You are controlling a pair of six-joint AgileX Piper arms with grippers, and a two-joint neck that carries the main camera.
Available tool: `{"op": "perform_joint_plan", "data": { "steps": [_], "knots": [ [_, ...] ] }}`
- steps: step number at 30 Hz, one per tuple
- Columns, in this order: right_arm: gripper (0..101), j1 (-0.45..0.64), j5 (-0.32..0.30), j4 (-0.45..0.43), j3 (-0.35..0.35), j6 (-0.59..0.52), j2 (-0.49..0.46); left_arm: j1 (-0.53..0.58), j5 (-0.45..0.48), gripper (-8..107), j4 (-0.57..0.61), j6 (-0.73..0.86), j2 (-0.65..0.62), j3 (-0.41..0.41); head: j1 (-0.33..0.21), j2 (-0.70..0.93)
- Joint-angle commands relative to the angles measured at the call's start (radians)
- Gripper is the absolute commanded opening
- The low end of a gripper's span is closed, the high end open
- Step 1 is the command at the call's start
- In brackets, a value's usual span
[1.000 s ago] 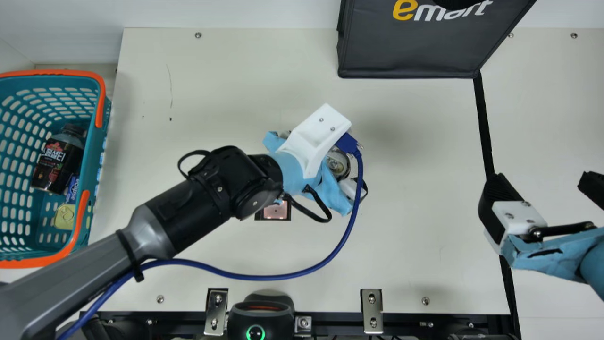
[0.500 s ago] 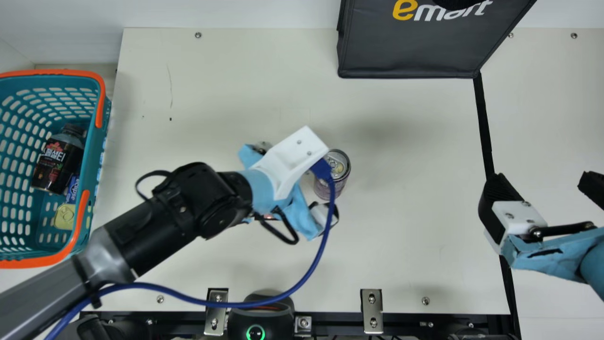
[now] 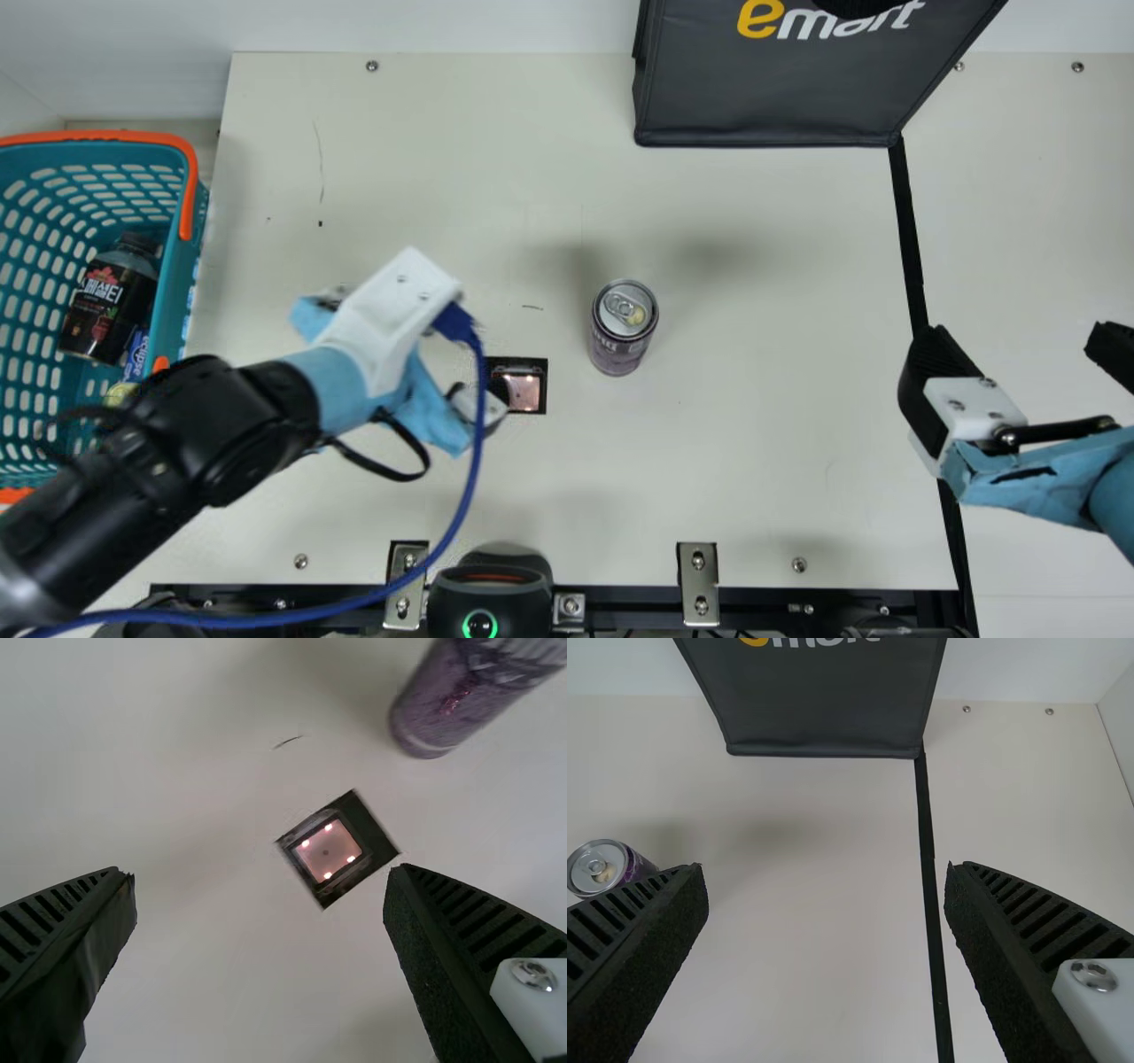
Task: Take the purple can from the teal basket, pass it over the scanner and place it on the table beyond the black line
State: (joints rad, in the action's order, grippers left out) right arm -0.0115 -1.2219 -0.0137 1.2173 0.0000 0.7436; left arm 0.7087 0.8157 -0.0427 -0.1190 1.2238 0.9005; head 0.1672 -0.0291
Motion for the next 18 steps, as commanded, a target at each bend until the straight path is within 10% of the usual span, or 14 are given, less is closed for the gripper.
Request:
{"op": "perform_joint_plan", "data": {
  "steps": [1, 18],
  "knots": [
    [95, 0.0, 0.0, 0.0, 0.0, 0.0, 0.0, -0.046, 0.023, 90, -0.027, -0.054, -0.075, -0.011, -0.029, 0.002],
    [95, 0.0, 0.0, 0.0, 0.0, 0.0, 0.0, -0.247, 0.192, 90, -0.1, -0.193, -0.303, 0.096, -0.029, 0.002]
  ]
}}
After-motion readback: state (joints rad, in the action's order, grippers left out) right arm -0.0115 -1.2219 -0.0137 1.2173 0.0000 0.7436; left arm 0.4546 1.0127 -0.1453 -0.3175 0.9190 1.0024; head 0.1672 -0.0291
